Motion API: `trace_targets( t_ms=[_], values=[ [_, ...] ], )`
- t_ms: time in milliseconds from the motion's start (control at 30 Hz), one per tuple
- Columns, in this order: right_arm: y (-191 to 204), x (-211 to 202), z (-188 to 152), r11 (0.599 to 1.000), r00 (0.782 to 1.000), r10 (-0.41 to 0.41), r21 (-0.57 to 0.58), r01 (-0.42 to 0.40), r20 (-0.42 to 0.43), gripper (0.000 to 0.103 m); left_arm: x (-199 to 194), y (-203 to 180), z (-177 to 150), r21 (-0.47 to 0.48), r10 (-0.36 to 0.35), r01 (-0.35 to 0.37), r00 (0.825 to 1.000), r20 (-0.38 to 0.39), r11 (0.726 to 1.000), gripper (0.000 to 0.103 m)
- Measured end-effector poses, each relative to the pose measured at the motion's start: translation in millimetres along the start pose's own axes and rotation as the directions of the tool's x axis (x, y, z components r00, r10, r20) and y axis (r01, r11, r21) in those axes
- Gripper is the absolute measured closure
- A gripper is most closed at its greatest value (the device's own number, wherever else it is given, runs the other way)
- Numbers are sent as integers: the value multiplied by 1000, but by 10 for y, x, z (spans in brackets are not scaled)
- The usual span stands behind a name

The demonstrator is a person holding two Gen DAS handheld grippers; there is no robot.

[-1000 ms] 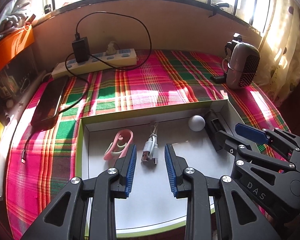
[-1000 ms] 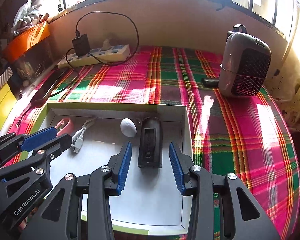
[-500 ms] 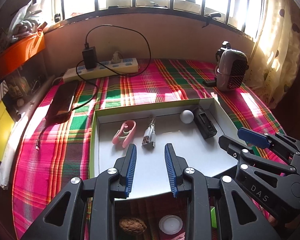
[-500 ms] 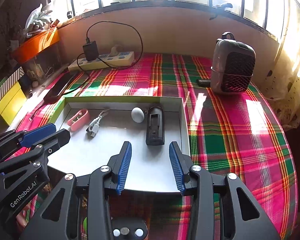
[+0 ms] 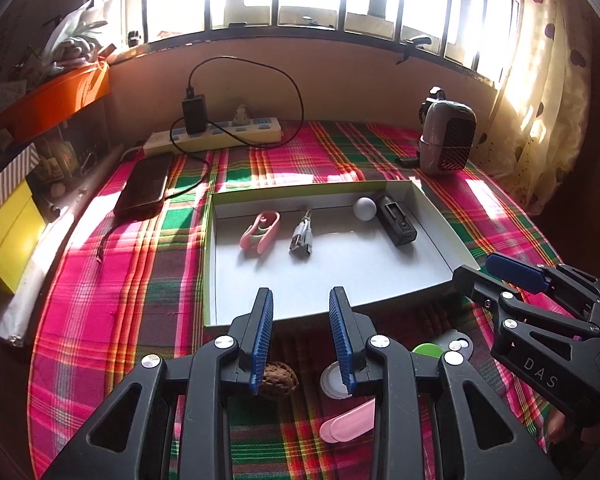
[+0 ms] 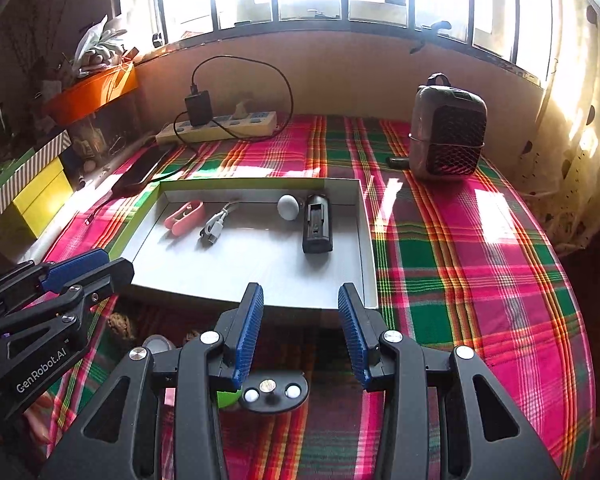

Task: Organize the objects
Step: 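Withdraw both open grippers from the box toward the items on the table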

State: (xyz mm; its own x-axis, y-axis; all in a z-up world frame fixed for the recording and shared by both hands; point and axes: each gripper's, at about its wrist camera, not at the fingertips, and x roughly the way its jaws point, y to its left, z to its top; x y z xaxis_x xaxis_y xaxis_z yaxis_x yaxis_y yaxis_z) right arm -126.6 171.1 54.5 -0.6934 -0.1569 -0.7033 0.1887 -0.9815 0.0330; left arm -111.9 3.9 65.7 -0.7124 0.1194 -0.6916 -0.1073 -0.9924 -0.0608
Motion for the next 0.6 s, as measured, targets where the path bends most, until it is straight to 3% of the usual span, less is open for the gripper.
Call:
trace_targets(
  t_ms=[333,600],
  values=[
    [-22,-128,-209,1000,1000,2,19,-2,3,62,-134,138,-293,-40,-23,23,1000,-11,999,76],
    [-46,-203,-345,999,1000,11,32,-11,9,62,-121,160,-491,-28,-133,133,991,-28,991,76]
  ],
)
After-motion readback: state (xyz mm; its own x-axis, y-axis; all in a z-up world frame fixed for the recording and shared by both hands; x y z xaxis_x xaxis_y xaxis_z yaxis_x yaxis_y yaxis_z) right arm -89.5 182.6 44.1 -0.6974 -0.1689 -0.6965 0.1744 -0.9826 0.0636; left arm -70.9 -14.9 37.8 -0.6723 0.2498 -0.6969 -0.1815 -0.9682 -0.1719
